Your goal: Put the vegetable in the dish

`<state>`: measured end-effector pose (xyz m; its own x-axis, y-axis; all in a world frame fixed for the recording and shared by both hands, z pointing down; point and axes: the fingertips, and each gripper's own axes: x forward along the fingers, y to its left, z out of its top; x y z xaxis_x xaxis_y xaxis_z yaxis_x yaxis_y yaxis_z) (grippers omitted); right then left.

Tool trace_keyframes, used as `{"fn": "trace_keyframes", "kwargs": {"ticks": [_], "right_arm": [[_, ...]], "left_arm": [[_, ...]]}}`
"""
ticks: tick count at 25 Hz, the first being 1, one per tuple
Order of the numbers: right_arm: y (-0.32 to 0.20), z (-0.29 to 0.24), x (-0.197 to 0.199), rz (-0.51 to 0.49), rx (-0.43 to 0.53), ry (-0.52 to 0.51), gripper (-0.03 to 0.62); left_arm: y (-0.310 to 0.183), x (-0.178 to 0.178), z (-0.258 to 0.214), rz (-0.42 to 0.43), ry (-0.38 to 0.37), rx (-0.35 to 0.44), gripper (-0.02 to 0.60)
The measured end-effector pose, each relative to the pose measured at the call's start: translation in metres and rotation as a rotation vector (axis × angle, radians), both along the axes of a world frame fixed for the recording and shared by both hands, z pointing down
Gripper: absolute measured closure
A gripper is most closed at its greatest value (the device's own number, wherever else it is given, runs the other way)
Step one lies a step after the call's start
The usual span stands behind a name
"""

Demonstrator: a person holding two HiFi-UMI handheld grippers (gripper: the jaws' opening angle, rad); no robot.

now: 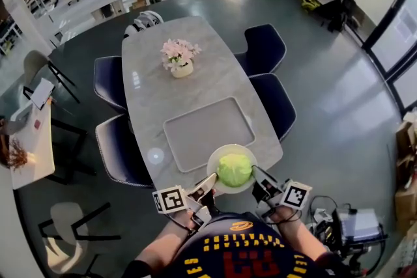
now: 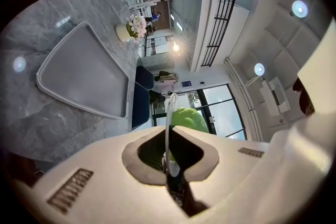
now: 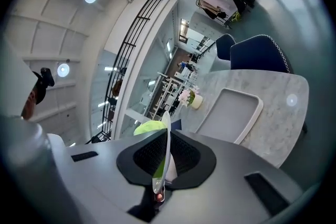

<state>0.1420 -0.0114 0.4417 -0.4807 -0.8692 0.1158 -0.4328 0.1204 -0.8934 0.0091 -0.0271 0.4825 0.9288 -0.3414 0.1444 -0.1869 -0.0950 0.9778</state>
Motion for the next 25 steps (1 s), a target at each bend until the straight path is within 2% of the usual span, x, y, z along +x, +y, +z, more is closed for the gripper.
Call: {"fn": "trace_keyframes", "kwargs": {"ticks": [2, 6, 9, 12, 18, 25], "right_arm": [[-0.008, 0.002, -0.003, -0.006, -0.005, 0.005, 0.576], [-0.02, 0.007, -0.008, -0.025, -0.024, -0.006, 0.576], [-0.03, 0.009, -0.009, -0.049, -0.027, -0.013, 0.576], [-0.043, 0.011, -0.009, -0.082, -0.027, -0.025, 0.576], [-0.073, 0.025, -0.002, -0.179, -0.046, -0.06, 0.576], [-0.13, 0.036, 0.025, -0.324, -0.052, -0.077, 0.576]], "left_arm": [[-0.007, -0.004, 0.003, -0.004, -0.002, -0.006, 0.571], [-0.017, -0.005, 0.002, -0.02, 0.043, -0.021, 0.571], [-0.022, -0.001, -0.005, -0.057, 0.123, -0.064, 0.571], [-0.029, -0.004, 0.003, -0.084, 0.081, -0.057, 0.571], [-0.05, 0.011, -0.002, -0.186, 0.139, -0.063, 0.571], [-0.091, 0.038, 0.005, -0.305, 0.096, -0.027, 0.571]]}}
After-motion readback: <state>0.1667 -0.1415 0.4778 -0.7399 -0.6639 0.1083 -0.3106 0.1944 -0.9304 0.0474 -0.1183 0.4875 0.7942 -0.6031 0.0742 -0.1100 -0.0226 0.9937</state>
